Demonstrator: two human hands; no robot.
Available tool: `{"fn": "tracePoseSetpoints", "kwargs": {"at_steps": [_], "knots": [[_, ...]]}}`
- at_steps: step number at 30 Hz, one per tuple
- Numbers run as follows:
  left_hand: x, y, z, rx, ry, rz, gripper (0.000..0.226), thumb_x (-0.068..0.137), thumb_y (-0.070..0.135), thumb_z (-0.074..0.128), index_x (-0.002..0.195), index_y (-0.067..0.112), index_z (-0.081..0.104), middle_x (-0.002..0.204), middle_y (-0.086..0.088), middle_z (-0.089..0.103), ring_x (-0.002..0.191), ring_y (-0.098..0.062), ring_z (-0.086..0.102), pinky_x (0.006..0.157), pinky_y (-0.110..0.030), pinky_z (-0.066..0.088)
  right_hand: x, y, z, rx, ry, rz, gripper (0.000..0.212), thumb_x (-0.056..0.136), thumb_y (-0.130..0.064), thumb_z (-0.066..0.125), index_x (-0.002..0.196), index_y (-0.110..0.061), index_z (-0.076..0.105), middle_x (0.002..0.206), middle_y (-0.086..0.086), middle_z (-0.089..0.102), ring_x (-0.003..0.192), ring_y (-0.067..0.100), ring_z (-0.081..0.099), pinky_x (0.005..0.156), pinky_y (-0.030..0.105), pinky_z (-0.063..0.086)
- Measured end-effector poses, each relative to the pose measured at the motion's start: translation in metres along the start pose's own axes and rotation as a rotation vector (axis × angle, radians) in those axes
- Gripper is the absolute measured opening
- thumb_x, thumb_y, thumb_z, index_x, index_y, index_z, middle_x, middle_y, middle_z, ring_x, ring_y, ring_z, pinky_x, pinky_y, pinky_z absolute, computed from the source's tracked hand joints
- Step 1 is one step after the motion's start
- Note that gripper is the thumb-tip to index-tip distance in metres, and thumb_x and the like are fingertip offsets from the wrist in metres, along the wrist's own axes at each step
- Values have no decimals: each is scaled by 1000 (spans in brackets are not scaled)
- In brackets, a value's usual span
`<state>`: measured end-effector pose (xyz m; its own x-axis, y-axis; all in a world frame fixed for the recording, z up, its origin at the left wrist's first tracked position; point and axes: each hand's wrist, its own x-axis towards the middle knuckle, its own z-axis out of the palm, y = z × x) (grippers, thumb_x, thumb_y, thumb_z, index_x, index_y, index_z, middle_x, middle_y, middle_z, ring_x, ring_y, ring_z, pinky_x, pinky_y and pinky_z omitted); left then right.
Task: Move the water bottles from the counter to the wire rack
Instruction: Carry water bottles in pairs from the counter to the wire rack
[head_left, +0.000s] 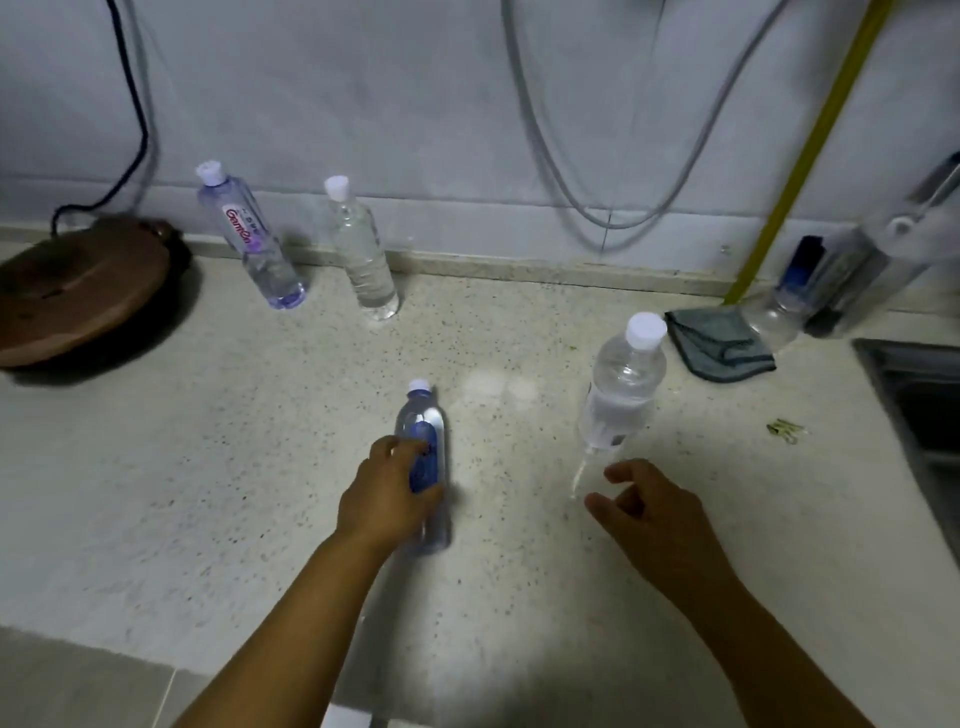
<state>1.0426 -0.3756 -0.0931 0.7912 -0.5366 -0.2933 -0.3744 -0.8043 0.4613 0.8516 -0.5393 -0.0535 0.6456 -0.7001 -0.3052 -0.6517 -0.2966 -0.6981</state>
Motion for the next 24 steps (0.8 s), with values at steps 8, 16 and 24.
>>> {"fn": "tracePoseSetpoints", "kwargs": {"at_steps": [8,16,24], "knots": [[37,3,28,-71,-93,-74,90,77,36,70,142,43,8,141,-11,23,105,-35,53,82,-39,49,18,7,-6,-5,54,81,38,84,-34,61,117,-19,51,71,-2,62,65,9,60,59,17,42],[27,16,22,-187,-107,-37,97,74,34,73,141,48,5,111,-3,35,78,-22,54,74,-34,50,59,4,-30,92,176,4,84,68,-37,77,136,-19,31,131,8,51,112,21,53,93,35,45],[-7,31,22,-305,-17,61,105,72,20,72,142,49,0,118,4,37,84,0,49,63,-14,42,95,-6,-15,327,259,-107,86,62,-23,83,132,-18,32,134,5,48,107,8,41,90,25,35]]}}
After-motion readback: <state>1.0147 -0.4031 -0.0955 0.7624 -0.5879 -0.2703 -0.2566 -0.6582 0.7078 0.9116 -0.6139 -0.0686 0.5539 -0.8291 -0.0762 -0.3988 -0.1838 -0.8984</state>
